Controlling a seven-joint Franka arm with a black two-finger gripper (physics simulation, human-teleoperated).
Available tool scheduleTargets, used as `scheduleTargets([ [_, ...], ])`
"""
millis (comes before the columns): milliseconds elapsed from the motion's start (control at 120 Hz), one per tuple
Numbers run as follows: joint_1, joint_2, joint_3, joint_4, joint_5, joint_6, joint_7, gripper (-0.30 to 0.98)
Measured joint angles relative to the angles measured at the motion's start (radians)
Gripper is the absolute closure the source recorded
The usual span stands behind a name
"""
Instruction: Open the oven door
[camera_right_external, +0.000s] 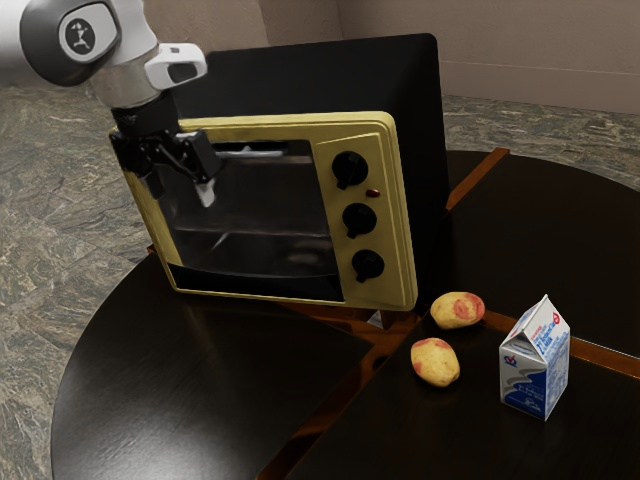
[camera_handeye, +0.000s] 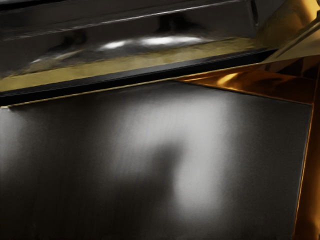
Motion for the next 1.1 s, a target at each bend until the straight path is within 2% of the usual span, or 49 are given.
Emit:
scheduleTargets([
  [150, 0.003, 0.007, 0.004, 0.008, -0.012, -0.036, 0.033, 0.00],
  [208, 0.035, -0.065, 0.024, 0.071, -0.091, -0.042, 0.099, 0.00],
  [233, 0.078, -0.119, 0.030, 0.098, -0.129, -0.045, 0.166, 0.00],
  [275, 0.187, -0.142, 0.016, 0.116, -0.150, -0.052, 0.270, 0.00],
  [342, 0.411, -0.165, -0.079, 0.128, -0.090, -0.063, 0.421, 0.00],
  [375, 0.458, -0.197, -0.106, 0.131, -0.064, -0.077, 0.489, 0.00],
  [400, 0.429, -0.227, -0.118, 0.129, -0.049, -0.088, 0.539, 0.00],
  [450, 0.276, -0.279, -0.120, 0.115, -0.031, -0.104, 0.632, 0.00],
  [483, 0.229, -0.350, -0.110, 0.002, -0.026, -0.073, 0.690, 0.00],
  [550, 0.203, -0.465, -0.089, -0.271, -0.022, 0.059, 0.798, 0.00],
  [625, 0.194, -0.553, -0.076, -0.488, -0.048, 0.215, 0.913, 0.00],
  [717, 0.182, -0.645, -0.075, -0.623, -0.106, 0.362, 1.045, 0.00],
  [883, 0.144, -0.549, -0.101, -0.642, -0.158, 0.563, 1.238, 0.00],
  [1100, 0.139, -0.424, -0.149, -0.595, -0.175, 0.704, 1.412, 0.00],
])
